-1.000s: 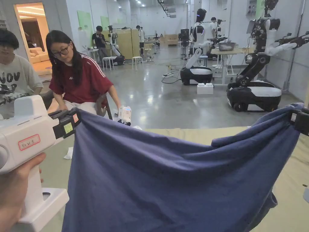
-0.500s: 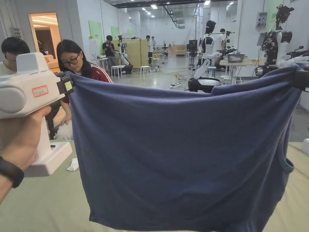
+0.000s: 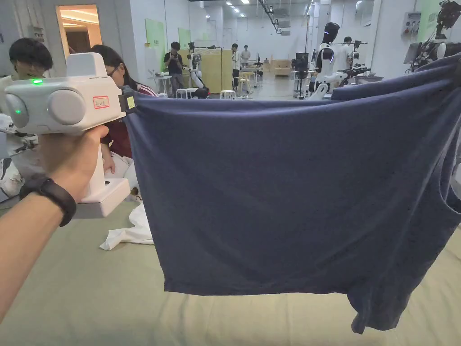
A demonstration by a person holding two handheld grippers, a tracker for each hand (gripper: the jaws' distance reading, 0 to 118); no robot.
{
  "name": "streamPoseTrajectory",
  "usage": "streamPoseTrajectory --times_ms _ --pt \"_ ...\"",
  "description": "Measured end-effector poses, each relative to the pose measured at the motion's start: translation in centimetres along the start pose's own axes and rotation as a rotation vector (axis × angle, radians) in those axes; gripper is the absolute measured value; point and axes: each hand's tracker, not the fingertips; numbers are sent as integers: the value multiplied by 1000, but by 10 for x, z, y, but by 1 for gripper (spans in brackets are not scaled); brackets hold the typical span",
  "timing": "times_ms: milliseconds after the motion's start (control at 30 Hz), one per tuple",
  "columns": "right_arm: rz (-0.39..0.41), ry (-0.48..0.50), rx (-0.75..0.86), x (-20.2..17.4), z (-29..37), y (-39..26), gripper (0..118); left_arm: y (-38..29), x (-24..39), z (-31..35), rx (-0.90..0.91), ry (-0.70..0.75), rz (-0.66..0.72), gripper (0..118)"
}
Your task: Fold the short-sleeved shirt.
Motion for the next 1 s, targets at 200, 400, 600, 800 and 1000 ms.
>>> streamPoseTrajectory --times_ms 200,400,600,800,1000 --pt "-1 42 -101 0 -14 -61 3 -66 0 -20 -83 -28 35 0" --pt "-42 44 -223 8 -6 -121 3 -123 10 -9 -172 -75 28 0" --pt "-15 98 -255 40 62 -170 3 -168 7 57 -218 -144 43 0" --pt "-48 89 -331 81 167 -229 3 -228 -5 158 -272 -201 63 0" --pt "-66 89 -454 103 285 -302 3 -300 -33 254 -356 -212 125 0"
